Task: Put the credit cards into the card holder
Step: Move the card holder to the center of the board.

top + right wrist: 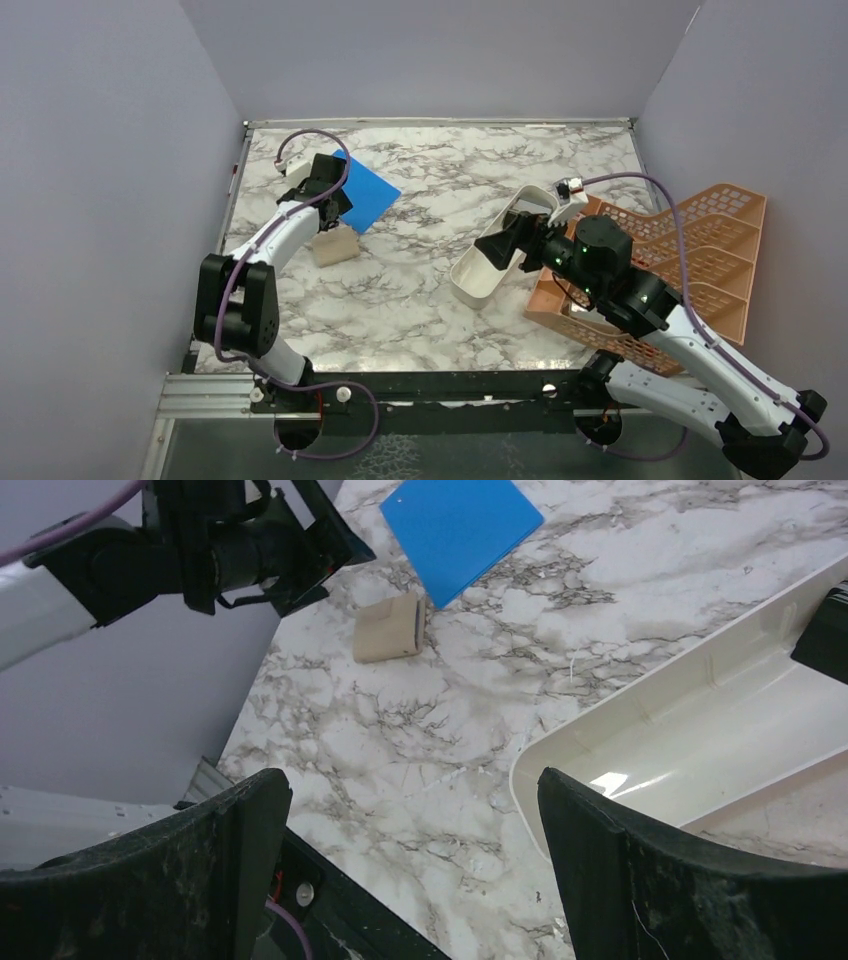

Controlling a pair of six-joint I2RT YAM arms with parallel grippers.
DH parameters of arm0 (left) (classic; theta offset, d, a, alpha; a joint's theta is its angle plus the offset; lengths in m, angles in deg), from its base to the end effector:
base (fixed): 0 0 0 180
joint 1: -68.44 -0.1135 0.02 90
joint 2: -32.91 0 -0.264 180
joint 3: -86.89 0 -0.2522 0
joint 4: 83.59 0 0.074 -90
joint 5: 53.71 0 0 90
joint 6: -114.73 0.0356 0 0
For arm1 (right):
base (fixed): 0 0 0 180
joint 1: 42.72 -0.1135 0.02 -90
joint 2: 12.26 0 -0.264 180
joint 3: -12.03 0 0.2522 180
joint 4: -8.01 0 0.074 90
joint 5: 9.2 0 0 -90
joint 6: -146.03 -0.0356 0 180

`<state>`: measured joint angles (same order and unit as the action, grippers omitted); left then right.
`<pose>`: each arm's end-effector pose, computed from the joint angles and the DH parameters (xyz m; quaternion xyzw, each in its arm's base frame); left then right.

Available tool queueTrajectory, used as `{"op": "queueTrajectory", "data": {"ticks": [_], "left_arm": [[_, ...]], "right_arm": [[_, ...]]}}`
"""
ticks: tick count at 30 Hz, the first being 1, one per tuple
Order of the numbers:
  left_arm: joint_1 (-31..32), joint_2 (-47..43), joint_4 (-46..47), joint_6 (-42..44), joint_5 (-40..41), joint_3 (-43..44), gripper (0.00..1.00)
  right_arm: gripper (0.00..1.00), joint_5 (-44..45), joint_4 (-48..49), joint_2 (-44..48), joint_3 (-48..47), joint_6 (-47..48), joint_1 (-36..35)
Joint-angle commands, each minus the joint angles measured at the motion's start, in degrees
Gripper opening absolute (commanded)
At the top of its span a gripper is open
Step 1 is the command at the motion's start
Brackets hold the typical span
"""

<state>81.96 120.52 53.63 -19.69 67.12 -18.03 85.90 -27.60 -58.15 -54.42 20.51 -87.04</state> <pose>0.3102 -0.0558 0.2366 -0.3215 0.8658 0.0828 0.3743 0.1296 0.1222 0.3632 -0.0338 0.7926 0.3630 0.4888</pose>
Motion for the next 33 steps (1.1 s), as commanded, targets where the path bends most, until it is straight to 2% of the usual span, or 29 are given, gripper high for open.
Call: {"op": "queueTrajectory", "data": {"ticks": [1,4,8,14,21,26,28,33], "left_arm": [[-1.47,5.15,2.3,7.45,-9.58,4.05,0.83],[-1.48,7.56,2.13,11.07,-9.19,4.91,0.83],[-2.27,9.49,-1.03,11.77,-8.06,5.64,0.8],[-2.86,10.94,-0.37,14.95,-8.04,3.1,0.8],[-2.97,10.23,3.63,16.93,-17.74,-1.9,0.81],[-2.91,5.25,7.5,16.78,-24.57,-6.17,0.82],[-2.73,3.86,8.33,16.02,-28.01,-7.39,0.79],[-0.91,-0.98,9.7,13.77,-33.41,-10.58,0.62]], "right_arm": [[1.0,-3.87,4.29,1.89,3.08,0.4,-0.51],[1.0,-4.47,4.9,2.35,3.42,0.77,-0.51],[1.0,-4.68,4.02,2.04,2.52,1.32,-0.51],[1.0,-4.82,2.94,2.42,2.65,1.49,-0.51],[1.0,-4.56,2.28,2.3,2.27,1.0,-0.51],[1.0,-4.87,2.56,2.25,2.29,0.44,-0.51],[1.0,-5.08,2.77,2.06,2.49,-0.07,-0.51],[0.99,-5.83,2.47,0.98,2.65,-0.86,-0.51]]}}
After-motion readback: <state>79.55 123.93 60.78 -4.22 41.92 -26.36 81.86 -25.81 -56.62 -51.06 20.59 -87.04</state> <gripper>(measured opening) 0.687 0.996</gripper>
